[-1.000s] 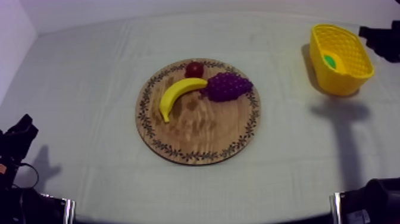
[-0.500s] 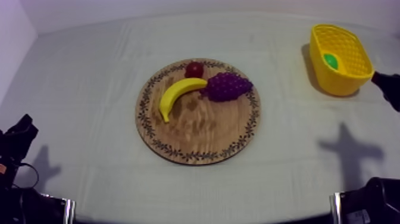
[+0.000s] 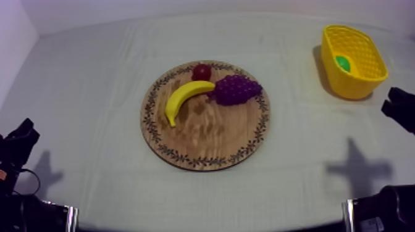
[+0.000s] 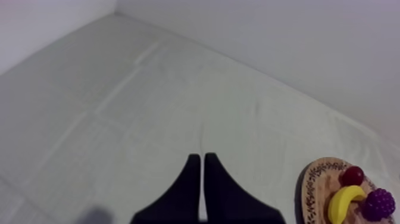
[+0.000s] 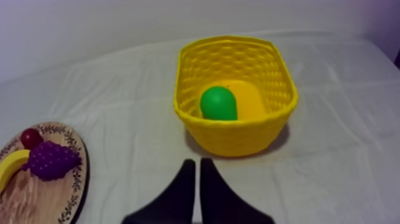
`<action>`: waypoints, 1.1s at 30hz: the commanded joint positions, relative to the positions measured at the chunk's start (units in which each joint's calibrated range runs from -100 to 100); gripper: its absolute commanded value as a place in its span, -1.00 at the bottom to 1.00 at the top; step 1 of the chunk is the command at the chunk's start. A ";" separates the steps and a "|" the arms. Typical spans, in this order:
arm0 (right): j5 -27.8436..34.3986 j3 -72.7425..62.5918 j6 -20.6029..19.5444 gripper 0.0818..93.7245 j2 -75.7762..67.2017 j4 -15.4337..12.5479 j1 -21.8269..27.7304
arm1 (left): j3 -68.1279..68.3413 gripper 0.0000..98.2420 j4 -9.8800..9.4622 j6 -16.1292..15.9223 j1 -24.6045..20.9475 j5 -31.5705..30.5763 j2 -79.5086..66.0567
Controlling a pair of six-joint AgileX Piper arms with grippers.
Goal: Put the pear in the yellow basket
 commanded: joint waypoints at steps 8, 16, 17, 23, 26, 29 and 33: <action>5.34 6.51 0.51 -0.98 -9.47 -0.39 0.10 | 0.04 -1.00 0.01 -0.01 0.00 0.02 0.02; 9.54 9.34 5.11 -0.95 -15.88 -3.77 1.64 | 0.04 -1.00 0.01 -0.01 0.00 0.02 0.02; 9.59 10.05 5.04 -0.95 -16.05 -3.76 1.64 | 0.04 -1.00 0.01 -0.01 0.00 0.02 0.02; 9.91 11.80 3.23 -0.94 -16.48 -3.15 1.63 | 0.04 -1.00 0.01 -0.01 0.00 0.02 0.02; 9.99 11.96 1.95 -0.85 -16.52 -2.51 1.60 | 0.04 -1.00 0.01 -0.01 0.00 0.02 0.02; 9.10 12.55 -0.17 -0.73 -16.53 -1.43 1.68 | 0.04 -1.00 0.01 -0.01 0.00 0.02 0.02; 7.10 13.37 0.50 -0.65 -16.53 -1.09 2.09 | 0.04 -1.00 0.01 0.00 0.00 0.02 0.02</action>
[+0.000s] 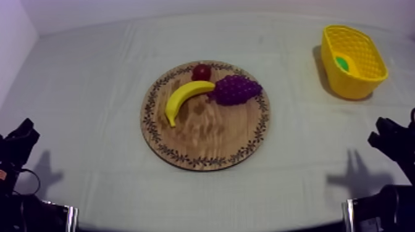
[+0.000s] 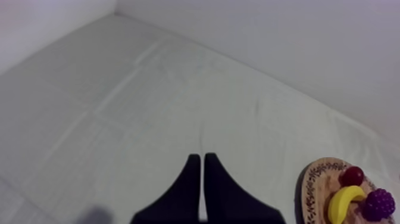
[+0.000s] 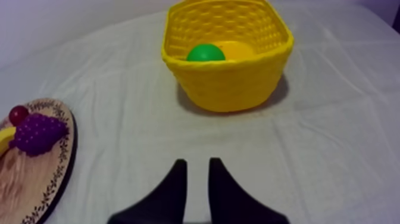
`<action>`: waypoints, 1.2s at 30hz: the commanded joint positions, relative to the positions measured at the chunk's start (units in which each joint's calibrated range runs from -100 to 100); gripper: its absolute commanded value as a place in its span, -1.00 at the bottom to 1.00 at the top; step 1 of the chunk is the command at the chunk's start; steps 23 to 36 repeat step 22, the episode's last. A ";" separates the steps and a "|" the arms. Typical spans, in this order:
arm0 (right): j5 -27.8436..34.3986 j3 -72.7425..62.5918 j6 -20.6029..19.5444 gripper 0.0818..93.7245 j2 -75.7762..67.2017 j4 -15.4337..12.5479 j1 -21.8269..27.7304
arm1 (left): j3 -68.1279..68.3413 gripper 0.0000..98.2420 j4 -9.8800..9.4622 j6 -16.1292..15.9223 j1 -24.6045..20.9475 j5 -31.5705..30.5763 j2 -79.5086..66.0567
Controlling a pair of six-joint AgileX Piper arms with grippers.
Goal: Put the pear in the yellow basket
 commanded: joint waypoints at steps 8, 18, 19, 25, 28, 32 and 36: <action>-3.74 1.13 6.62 -0.88 -0.01 0.13 0.20 | 0.04 -1.00 0.01 0.00 0.00 0.02 0.02; -6.65 1.89 7.23 -0.99 -0.01 -0.07 0.21 | 0.04 -1.00 0.01 -0.01 0.00 0.02 0.02; -6.70 1.91 7.27 -0.99 -0.01 -0.07 0.21 | 0.04 -1.00 0.01 -0.01 0.00 0.02 0.02; -6.78 1.93 7.33 -0.99 -0.01 -0.08 0.21 | 0.04 -1.00 0.01 -0.01 0.00 0.02 0.02; -6.78 1.93 7.33 -0.99 -0.01 -0.08 0.21 | 0.04 -1.00 0.01 -0.01 0.00 0.02 0.02; -6.78 1.93 7.33 -0.99 -0.01 -0.08 0.21 | 0.04 -1.00 0.01 -0.01 0.00 0.02 0.02; -6.78 1.93 7.33 -0.99 -0.01 -0.08 0.21 | 0.04 -1.00 0.01 -0.01 0.00 0.02 0.02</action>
